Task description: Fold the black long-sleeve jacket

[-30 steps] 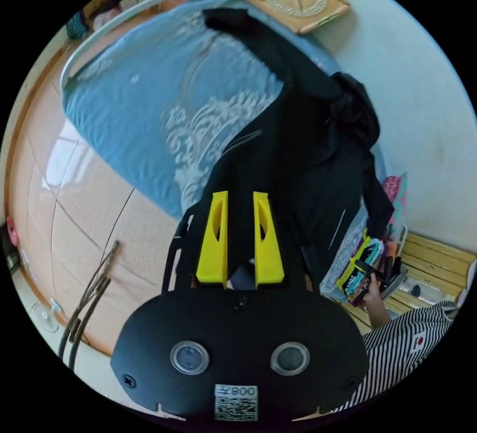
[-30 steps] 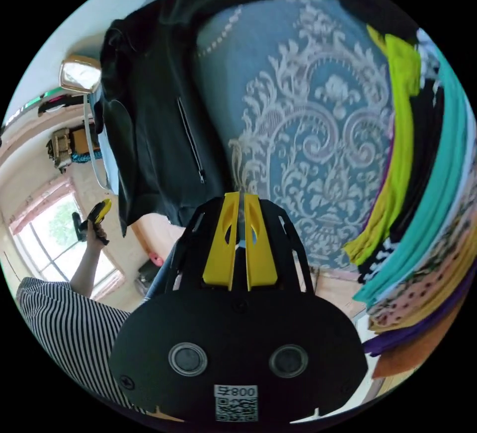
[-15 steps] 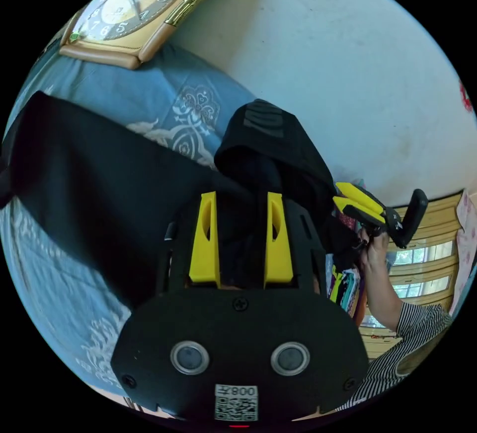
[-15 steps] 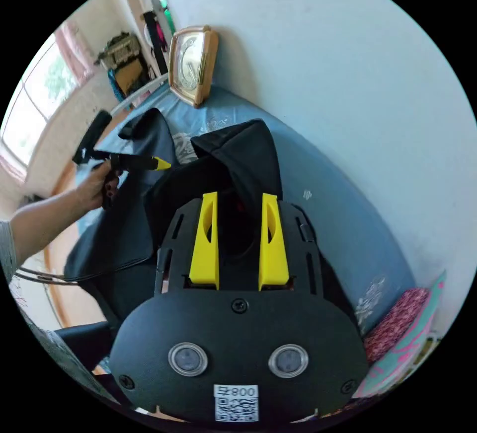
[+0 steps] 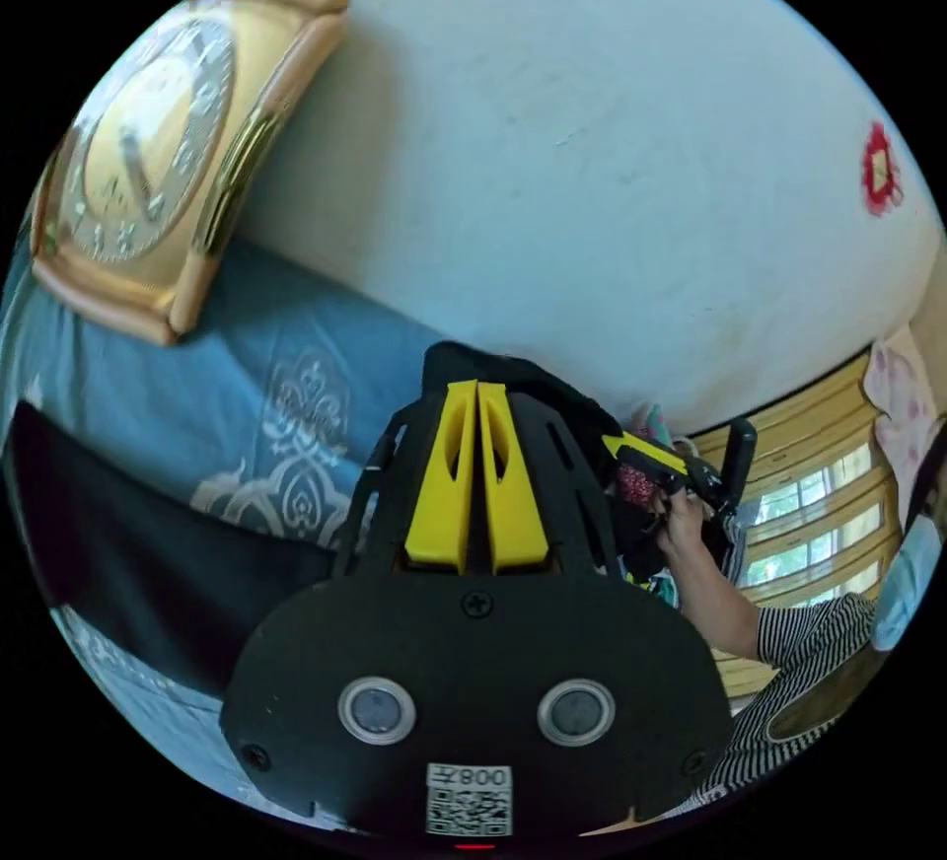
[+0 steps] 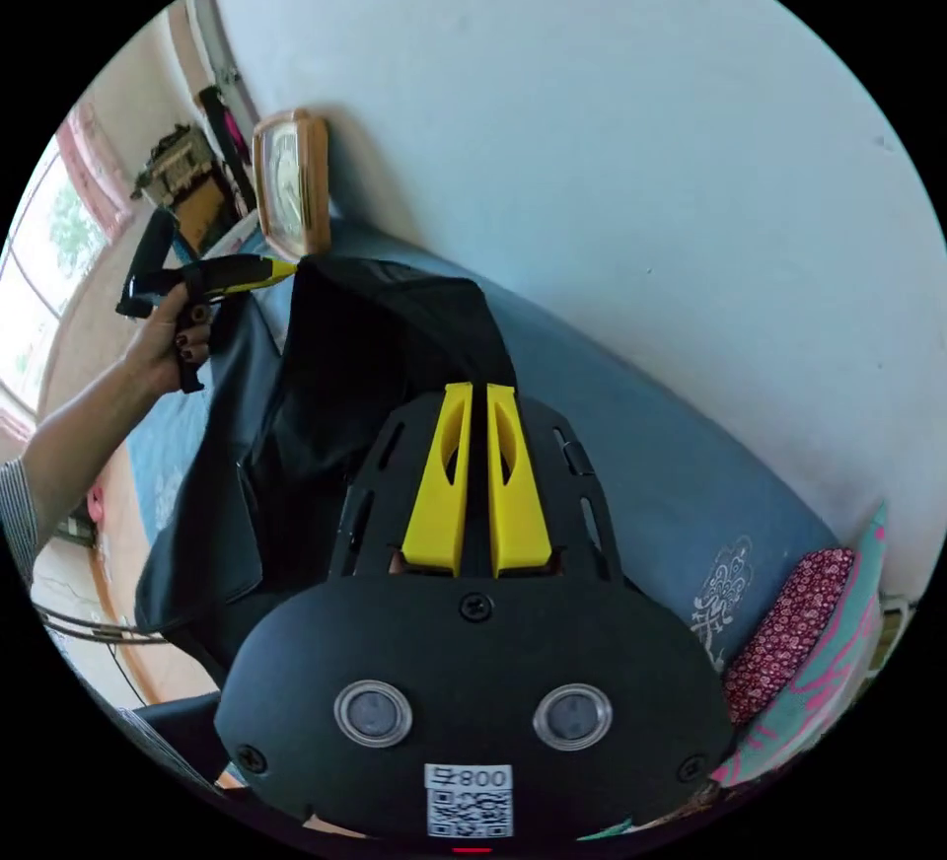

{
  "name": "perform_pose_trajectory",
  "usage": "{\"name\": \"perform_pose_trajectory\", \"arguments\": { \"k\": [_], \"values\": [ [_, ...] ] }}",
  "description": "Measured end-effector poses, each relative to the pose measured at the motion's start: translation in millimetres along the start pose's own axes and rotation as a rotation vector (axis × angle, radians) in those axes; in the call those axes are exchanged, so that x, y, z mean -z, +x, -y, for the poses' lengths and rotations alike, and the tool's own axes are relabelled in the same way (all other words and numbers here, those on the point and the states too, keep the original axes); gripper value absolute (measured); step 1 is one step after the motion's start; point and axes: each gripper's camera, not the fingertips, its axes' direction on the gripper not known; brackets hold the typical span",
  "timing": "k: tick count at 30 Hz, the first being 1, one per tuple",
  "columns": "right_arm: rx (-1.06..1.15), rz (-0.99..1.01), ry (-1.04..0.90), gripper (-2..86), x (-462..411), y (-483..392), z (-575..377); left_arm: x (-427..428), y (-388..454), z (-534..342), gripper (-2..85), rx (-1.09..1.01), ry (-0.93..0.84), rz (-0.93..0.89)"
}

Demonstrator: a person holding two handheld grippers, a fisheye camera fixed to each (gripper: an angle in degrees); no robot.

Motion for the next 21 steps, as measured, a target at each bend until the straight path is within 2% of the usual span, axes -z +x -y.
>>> {"name": "perform_pose_trajectory", "arguments": {
  "k": [3, 5, 7, 10, 11, 16, 21],
  "values": [
    [-0.087, -0.002, 0.025, 2.4, 16.0, 45.8, 3.3, -3.4, 31.4, 19.9, 4.1, -0.105, -0.013, 0.04],
    [-0.119, 0.041, -0.01, 2.3, 10.7, 68.7, 1.8, -29.4, 38.8, 21.3, 10.2, -0.103, -0.172, 0.044],
    [-0.145, 0.052, -0.031, 2.2, 5.8, 88.5, -4.6, -53.8, 40.1, 16.8, 11.8, -0.099, -0.317, 0.095],
    [-0.157, 0.062, -0.034, 2.2, 7.7, 106.9, -8.9, -80.1, 40.0, 11.5, 10.7, -0.05, -0.445, 0.252],
    [-0.157, 0.063, -0.033, 2.2, 8.9, 110.5, -8.9, -84.0, 40.7, 12.8, 6.5, -0.014, -0.46, 0.266],
    [-0.147, 0.1, 0.022, 2.1, 38.5, 141.9, 0.1, -68.9, 68.2, 34.9, 2.3, -0.04, -0.337, 0.331],
    [-0.122, 0.117, 0.064, 2.1, 67.3, 158.5, 12.4, -54.4, 92.7, 51.2, 8.6, -0.081, -0.219, 0.231]
  ]
}}
